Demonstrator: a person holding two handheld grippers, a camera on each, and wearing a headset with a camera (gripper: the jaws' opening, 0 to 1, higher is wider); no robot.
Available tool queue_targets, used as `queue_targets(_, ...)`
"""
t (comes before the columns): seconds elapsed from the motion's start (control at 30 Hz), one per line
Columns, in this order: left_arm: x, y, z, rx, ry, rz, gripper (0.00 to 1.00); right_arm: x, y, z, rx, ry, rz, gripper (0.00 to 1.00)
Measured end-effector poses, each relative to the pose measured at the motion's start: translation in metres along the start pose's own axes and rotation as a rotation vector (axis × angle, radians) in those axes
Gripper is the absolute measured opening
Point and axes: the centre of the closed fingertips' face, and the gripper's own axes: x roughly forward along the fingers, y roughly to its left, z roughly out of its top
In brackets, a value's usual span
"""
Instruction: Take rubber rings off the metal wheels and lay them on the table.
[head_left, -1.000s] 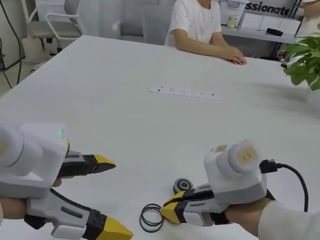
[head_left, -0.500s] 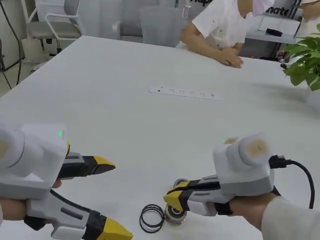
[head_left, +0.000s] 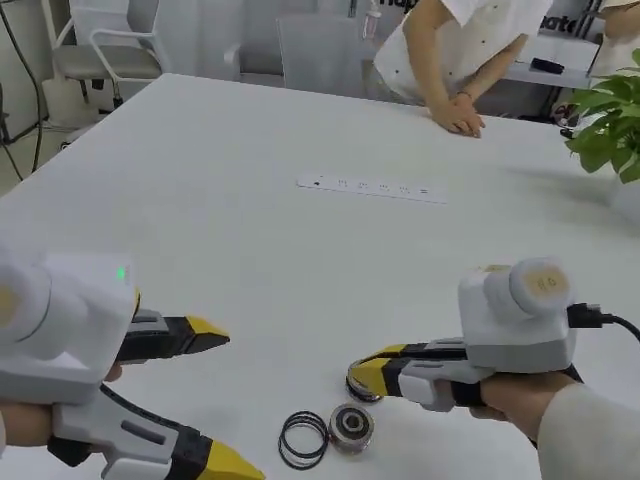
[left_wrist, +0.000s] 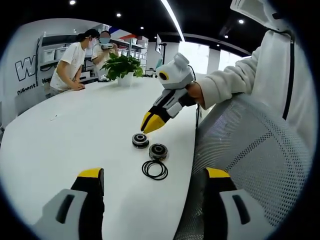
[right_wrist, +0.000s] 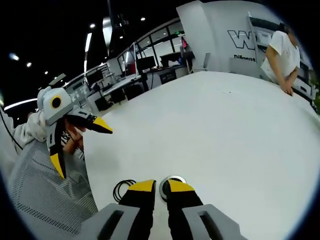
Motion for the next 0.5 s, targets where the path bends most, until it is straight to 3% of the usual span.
queue_targets(0.2, 0.0, 0.001, 0.001, 0.001, -0.003, 0.005, 0.78, -0.005, -0.018, -0.008, 0.061, 0.011, -0.03, 0.08)
queue_targets(0.5, -0.001, 0.01, 0.002, 0.012, -0.001, 0.041, 0.75, -0.005, -0.022, -0.019, 0.072, 0.048, -0.038, 0.11)
